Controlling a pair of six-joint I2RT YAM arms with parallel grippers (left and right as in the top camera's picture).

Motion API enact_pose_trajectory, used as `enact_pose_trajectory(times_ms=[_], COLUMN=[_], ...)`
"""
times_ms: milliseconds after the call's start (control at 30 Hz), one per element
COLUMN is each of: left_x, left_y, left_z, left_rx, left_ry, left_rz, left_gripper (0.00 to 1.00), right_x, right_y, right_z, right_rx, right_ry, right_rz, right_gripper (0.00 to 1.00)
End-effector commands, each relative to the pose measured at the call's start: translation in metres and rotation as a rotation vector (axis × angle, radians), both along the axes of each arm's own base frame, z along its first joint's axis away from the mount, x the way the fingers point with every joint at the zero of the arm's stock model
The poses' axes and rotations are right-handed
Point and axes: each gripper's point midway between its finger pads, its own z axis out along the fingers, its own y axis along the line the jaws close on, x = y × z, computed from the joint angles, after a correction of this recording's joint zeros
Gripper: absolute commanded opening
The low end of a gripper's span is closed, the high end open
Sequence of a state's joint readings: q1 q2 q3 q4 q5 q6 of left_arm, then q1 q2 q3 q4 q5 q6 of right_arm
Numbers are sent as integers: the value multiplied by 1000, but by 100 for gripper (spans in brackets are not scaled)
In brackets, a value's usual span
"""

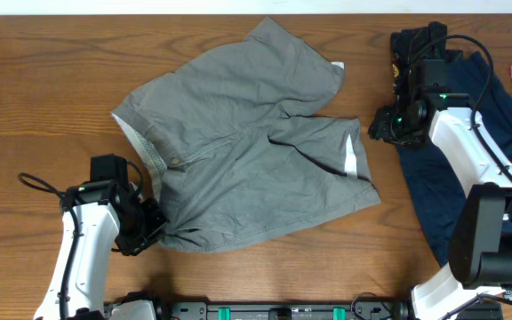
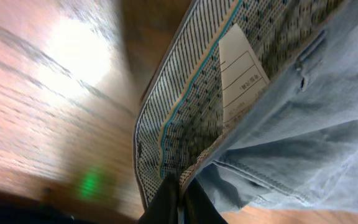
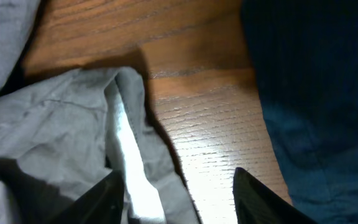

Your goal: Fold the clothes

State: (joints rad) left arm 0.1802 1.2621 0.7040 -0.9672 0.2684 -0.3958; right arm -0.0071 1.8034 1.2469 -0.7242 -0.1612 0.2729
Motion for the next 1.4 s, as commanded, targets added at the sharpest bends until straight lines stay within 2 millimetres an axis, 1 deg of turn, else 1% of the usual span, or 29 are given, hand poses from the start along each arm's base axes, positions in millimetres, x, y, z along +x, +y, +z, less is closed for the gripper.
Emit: enact_pose_trajectory(times_ms=[0, 100, 233, 300, 333, 367, 400, 433, 467, 533, 567, 600, 667, 767, 833, 900, 967, 1033, 1067, 1133, 1167, 1267, 1333, 1367], left_x=[7, 8, 8, 8, 8, 8, 8, 8, 8, 7, 7, 7, 7, 4, -2, -11, -21, -21, -20, -14, -12, -5, -2, -2], left_y=[12, 12, 12, 12, 12, 12, 12, 13, 15, 20, 20, 21, 24, 32, 36, 37, 34, 21, 14, 2, -4, -19, -27, -29], left_z=[3, 3, 3, 3, 3, 3, 3, 3, 3, 2, 2, 2, 2, 2, 2, 3, 4, 6, 8, 11, 13, 20, 25, 26], left_rx=[62, 62, 63, 63, 62, 62, 63, 67, 80, 108, 110, 111, 111, 109, 101, 84, 70, -2, -40, -118, -156, -256, -307, -319], left_ry=[-23, -26, -27, -27, -26, -26, -26, -26, -25, -19, -19, -20, -20, -9, 11, 47, 89, 90, 84, 59, 47, 9, -14, -22], left_rz=[13, 14, 13, 13, 13, 13, 13, 10, 10, 10, 10, 12, 30, 79, 117, 141, 144, 146, 147, 147, 149, 131, 110, 100], left_gripper=[6, 6, 6, 6, 6, 6, 6, 6, 6, 6, 6, 6, 6, 6, 6, 7, 6, 6, 6, 6, 7, 17, 36, 43], right_x=[-7, -10, -13, -15, -15, -16, -16, -16, -16, -15, -15, -15, -17, -20, -20, -19, -19, -18, -17, -16, -16, -18, -18, -17], right_y=[8, 15, 31, 34, 35, 35, 34, 34, 34, 27, 20, 11, -14, -41, -52, -58, -57, -52, -47, -37, -31, -26, -26, -26], right_z=[-20, -35, -54, -62, -67, -70, -73, -75, -76, -76, -76, -75, -74, -70, -68, -68, -68, -68, -68, -67, -66, -61, -49, -42], right_rx=[-24, -25, -23, -39, -51, -59, -66, -68, -74, -96, -120, -147, -209, -233, -207, -180, -153, -129, -108, -69, -49, -28, -30, -30], right_ry=[54, 90, 120, 135, 144, 149, 153, 155, 159, 162, 164, 168, 186, 199, 198, 196, 192, 188, 185, 181, 179, 177, 159, 146], right_rz=[63, 96, 165, 179, 182, 184, 185, 186, 182, 153, 125, 89, -13, -107, -142, -151, -138, -115, -102, -68, -58, -49, -50, -51], right_gripper=[52, 56, 57, 55, 47, 37, 25, 10, 1, 1, 1, 1, 1, 1, 1, 1, 1, 2, 6, 23, 29, 34, 36, 37])
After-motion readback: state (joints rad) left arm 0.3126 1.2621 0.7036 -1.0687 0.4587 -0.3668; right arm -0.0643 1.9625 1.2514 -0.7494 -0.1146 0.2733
